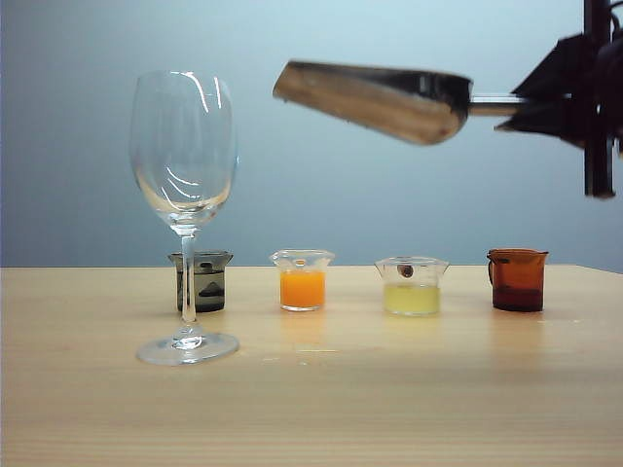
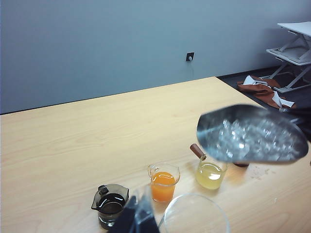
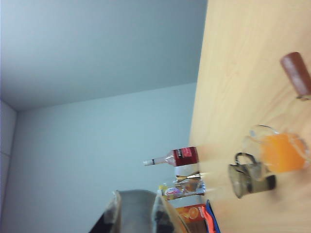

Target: Pick up the ice scoop on the desk filled with ice cubes, pour the ice into the goblet, and finally put the scoop back on the table.

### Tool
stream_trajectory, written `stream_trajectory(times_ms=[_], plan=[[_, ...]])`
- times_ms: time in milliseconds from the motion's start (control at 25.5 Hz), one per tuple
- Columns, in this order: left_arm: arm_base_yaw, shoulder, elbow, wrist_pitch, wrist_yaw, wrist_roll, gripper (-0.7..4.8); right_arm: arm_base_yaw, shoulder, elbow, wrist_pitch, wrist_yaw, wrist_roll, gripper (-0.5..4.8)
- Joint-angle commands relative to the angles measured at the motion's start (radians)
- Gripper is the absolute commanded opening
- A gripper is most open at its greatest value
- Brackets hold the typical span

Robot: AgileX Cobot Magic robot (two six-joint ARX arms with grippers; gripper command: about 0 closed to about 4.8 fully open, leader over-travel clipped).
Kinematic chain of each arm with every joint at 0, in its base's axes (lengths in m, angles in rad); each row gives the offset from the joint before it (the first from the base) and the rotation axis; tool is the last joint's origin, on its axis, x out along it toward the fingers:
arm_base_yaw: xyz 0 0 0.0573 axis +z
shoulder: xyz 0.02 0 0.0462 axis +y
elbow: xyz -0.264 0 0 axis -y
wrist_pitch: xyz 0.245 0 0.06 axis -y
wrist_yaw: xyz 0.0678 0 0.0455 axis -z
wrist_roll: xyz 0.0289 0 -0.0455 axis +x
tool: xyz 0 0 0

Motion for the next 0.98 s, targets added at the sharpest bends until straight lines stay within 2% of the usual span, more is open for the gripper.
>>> stream_trajectory(times_ms=[39,275,550,824,942,981], plan=[[0.000,-0.002,0.005,0.011,0.001,0.025,-0.05,-0.002,-0.049,0.047,-0.065,-0.026,0.011,-0.05],[0.000,-0.002,0.005,0.011,0.001,0.026,-0.06,-0.001,-0.079,0.100,-0.125,-0.069,-0.001,-0.05],[0.000,-0.002,0.005,0.011,0.001,0.026,-0.05,0.000,-0.128,0.168,-0.323,-0.087,-0.110,-0.05],[0.000,-0.002,0.005,0.002,0.013,0.034,-0.05,0.006,-0.134,0.216,-0.342,-0.095,-0.117,-0.05],[0.000,0.002,0.013,-0.040,0.066,0.066,-0.06,0.018,-0.134,0.234,-0.366,-0.095,-0.120,-0.05],[0.000,0.014,0.040,-0.109,0.077,0.074,-0.05,0.029,-0.134,0.246,-0.388,-0.094,-0.129,-0.05]])
